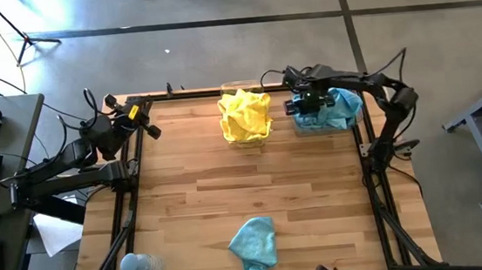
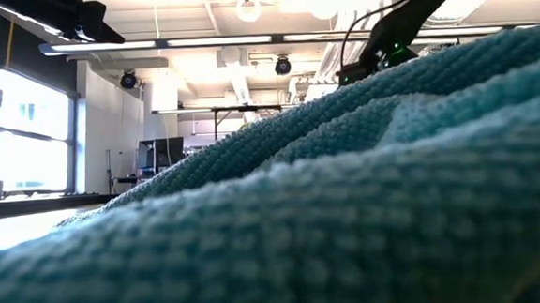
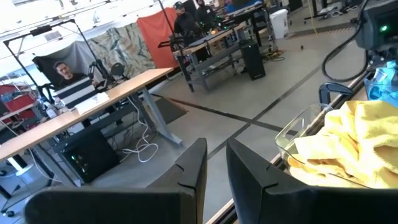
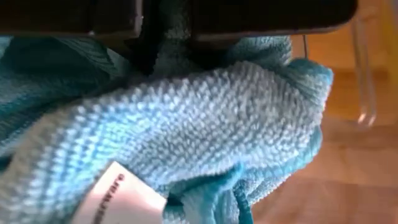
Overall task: Sort microfiber towel by color & place in baskets
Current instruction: Put the blue towel into the right transparent bin
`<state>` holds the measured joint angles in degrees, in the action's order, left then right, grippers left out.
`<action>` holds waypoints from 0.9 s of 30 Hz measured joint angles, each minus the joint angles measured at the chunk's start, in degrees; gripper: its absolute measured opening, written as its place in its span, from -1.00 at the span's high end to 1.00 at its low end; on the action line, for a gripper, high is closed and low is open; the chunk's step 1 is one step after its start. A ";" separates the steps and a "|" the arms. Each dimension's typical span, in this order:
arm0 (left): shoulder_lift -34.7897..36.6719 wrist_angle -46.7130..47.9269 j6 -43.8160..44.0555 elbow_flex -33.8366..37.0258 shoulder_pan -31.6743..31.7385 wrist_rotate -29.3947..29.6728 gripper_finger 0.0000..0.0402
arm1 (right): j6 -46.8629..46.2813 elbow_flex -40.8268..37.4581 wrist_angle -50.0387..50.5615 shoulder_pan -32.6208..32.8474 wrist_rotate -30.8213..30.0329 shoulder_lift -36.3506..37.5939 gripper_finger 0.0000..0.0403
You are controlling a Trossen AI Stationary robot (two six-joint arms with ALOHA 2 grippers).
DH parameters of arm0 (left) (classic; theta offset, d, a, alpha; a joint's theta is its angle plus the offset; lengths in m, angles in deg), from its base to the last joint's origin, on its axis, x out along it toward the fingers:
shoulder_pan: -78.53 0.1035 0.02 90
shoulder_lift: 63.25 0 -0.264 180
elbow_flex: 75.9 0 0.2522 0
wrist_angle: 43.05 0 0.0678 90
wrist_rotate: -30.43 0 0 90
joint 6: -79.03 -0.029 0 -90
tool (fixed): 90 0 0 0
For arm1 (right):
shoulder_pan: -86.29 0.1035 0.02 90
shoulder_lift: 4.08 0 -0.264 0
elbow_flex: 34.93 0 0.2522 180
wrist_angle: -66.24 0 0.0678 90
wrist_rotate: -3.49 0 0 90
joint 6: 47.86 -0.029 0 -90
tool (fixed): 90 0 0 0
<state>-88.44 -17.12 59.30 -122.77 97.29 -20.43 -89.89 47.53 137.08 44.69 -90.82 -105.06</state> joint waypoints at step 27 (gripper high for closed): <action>-0.02 0.02 0.06 0.00 -0.02 0.04 0.75 | -2.64 -0.51 0.10 0.72 -2.64 15.86 -0.03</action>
<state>-88.46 -17.10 59.36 -122.77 97.27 -20.39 -92.52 47.01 137.18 45.41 -93.46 -89.20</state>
